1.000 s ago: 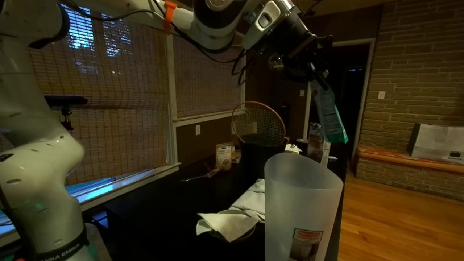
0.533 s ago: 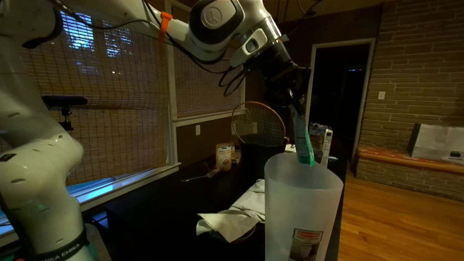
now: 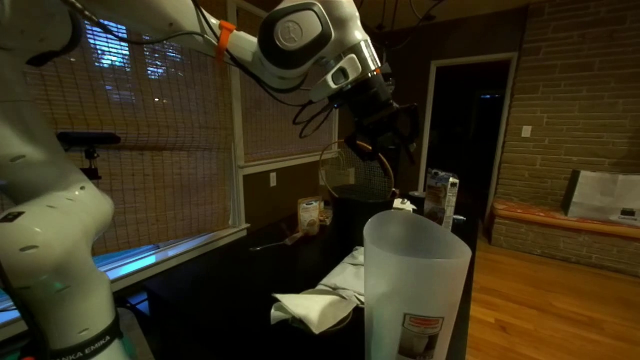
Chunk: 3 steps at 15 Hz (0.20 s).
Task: Put the packet into the jar
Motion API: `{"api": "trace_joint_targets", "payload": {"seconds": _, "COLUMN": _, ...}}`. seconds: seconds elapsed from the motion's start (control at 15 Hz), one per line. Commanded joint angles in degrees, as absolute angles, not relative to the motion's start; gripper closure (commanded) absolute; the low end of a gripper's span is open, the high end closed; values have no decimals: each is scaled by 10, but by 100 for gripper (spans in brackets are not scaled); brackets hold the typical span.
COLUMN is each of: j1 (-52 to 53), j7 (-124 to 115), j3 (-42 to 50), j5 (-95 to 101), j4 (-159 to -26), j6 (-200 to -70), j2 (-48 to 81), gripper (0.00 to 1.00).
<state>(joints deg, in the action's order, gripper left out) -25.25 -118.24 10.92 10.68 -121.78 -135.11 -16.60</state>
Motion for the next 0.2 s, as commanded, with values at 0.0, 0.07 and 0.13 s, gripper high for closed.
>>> {"api": "trace_joint_targets", "payload": {"seconds": 0.0, "j1": -240, "j7": -1163, "j3": 112, "j5": 106, "j4": -1216, "j6": -1350, "j2": -179, "gripper": 42}}
{"api": "trace_joint_targets", "payload": {"seconds": 0.07, "j1": -234, "j7": -1152, "j3": 106, "j5": 105, "j4": -1220, "j6": -1349, "j2": -197, "gripper": 35}}
{"api": "trace_joint_targets", "payload": {"seconds": 0.13, "j1": -231, "j7": -1147, "j3": 101, "j5": 104, "j4": -1226, "j6": -1346, "j2": -215, "gripper": 29}}
